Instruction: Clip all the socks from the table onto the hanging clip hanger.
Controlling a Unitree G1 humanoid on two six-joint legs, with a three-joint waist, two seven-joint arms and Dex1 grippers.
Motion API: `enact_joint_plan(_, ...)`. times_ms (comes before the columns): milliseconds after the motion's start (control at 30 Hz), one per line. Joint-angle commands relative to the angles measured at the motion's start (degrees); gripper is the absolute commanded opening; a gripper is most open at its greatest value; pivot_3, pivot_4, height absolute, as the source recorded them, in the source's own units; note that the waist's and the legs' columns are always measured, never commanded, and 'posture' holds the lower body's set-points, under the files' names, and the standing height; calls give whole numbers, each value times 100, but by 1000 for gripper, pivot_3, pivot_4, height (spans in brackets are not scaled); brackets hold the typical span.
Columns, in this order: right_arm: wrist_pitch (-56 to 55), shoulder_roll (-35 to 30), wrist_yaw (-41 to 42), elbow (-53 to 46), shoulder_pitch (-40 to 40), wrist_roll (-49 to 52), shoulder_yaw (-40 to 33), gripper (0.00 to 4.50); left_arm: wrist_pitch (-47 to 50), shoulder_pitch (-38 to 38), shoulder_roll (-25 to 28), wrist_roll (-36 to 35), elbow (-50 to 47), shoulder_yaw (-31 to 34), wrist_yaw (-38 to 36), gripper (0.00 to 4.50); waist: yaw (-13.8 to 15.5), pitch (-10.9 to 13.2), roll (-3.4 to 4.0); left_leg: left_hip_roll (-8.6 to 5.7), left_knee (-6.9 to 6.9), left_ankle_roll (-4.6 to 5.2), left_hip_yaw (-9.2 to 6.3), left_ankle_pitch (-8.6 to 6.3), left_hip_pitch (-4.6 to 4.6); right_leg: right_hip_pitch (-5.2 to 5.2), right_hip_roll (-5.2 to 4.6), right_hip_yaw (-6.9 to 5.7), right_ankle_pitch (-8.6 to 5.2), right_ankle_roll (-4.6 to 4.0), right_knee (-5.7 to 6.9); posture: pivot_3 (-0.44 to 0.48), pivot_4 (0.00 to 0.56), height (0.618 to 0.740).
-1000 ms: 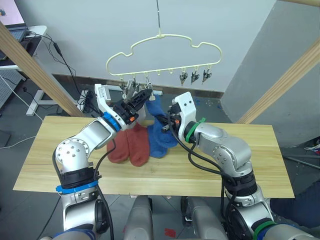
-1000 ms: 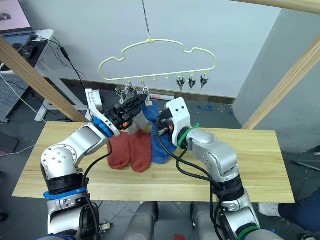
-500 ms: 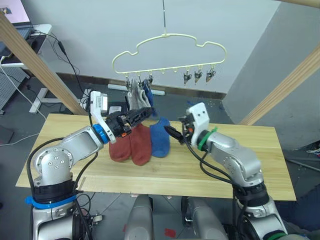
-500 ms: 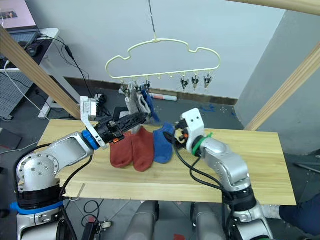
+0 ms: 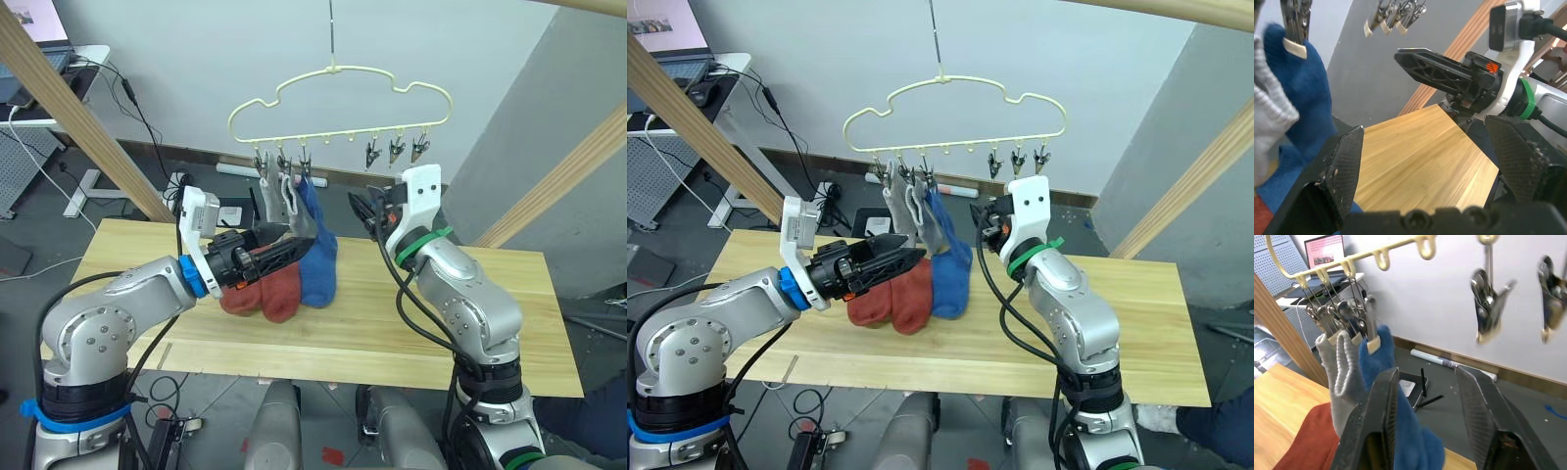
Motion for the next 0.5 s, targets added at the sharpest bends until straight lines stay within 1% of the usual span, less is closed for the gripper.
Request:
enact_joint_plan(33,-256,86,-258,76,-243,-211,-71,1875,-116,-175,24,-22,-54,40,-104,4347,5,0,0,2,0,0,0,0,0,-1,0,-1,0,0,1,232,257,740)
enact_joint_plan(267,-381,202,-494,586,-662,-347,-221,1875,-93,-157,19,-60,-45,68,-85,4347,15,0,1,10,-1,0,-1,0,2,-2,0,-1,0,-1,5,236,262,740)
enact_joint_plan(500,-661,363,-548,1190,-1166,-406,-298,1875,-79,-103,39,-286,-165,234,72,4347,30,0,1,10,-1,0,-1,0,2,-2,0,-2,10,-18,5,254,265,740)
